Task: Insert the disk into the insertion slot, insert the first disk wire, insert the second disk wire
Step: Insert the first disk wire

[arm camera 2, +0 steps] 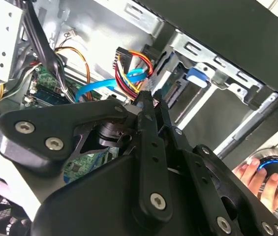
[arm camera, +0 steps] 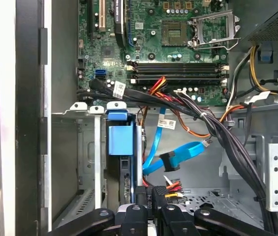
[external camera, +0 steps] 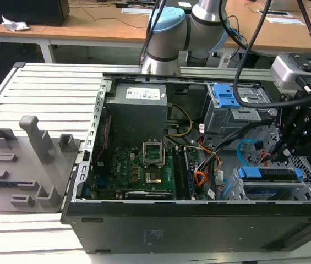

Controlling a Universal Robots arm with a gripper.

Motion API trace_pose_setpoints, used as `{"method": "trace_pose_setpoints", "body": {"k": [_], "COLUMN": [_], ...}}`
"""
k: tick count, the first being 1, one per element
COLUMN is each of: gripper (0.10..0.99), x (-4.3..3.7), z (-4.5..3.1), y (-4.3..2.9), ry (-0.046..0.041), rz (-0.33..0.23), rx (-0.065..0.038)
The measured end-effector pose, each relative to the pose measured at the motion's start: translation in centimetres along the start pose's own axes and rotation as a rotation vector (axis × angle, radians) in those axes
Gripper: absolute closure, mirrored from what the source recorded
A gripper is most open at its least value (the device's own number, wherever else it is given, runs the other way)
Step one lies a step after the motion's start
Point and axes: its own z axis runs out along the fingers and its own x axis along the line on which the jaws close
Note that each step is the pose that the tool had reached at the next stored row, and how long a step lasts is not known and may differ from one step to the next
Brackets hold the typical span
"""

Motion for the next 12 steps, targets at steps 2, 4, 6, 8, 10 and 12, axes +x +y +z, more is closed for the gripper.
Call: {"method": "trace_pose_setpoints", "body": {"k": [2,4,6,8,10,12], "gripper": [0.914,0.914,0.914,0.914,0.914,0.914], "x": [0.64,0.99,1.29,1.51,1.77,2.13], "z": [0.01,0.02,0.01,0.02,0.02,0.03], "y": [-0.03,-0.05,-0.07,-0.08,-0.09,-0.11], "ry": [0.0000,-0.0001,0.0000,0.0000,-0.0001,-0.0001], "rz": [0.000,0.000,0.000,0.000,0.000,0.000], "rx": [0.000,0.000,0.000,0.000,0.000,0.000]}}
